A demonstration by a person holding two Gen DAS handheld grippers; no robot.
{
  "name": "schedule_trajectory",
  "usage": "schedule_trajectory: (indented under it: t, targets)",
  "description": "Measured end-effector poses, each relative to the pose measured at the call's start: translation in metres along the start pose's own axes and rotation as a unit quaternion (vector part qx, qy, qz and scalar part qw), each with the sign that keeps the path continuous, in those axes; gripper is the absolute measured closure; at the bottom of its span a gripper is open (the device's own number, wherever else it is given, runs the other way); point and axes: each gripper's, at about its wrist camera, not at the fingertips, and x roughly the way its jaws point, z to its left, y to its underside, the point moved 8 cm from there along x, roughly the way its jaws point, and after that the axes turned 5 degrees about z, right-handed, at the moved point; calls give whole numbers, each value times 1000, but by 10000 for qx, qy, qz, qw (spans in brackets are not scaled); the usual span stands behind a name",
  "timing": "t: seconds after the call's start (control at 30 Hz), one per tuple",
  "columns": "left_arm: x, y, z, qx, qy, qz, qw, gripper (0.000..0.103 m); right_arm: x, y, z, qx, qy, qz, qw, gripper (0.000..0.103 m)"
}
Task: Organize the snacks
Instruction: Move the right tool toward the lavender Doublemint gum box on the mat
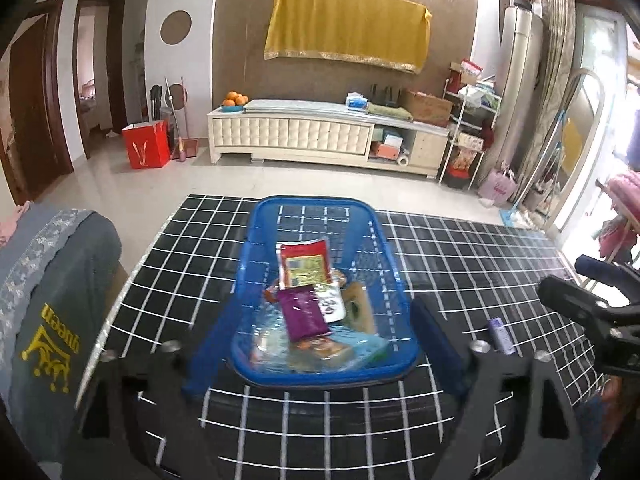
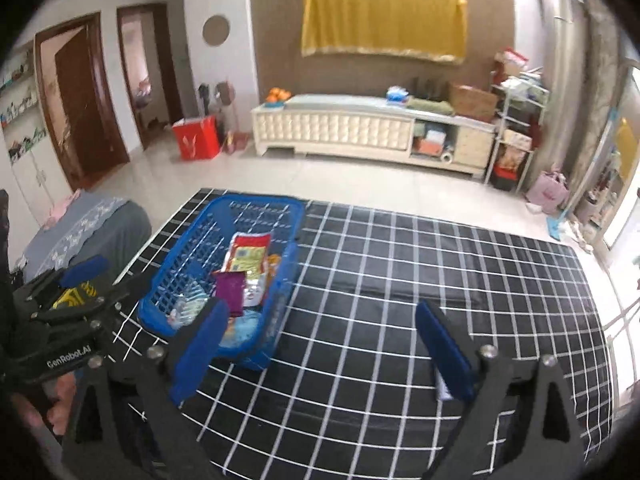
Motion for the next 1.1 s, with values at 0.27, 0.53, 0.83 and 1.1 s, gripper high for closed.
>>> schedule_trajectory:
  t: [0.27,0.53,0.83,1.1]
  targets:
    - [-5,24,-48,245,166,-9,9996,0,-24,33,-48,269,508,-359,9977,0]
    - [2,46,-95,626,154,21,9979,0,-24,56,-82,544,381,-499,9965,0]
    - [56,71,-138,745,365,741,9938,0,37,96,-128,661,469,710,9942,0]
    - [102,89,-170,866,402,1258,9874,0,58,104,-156,482,669,843,9930,0]
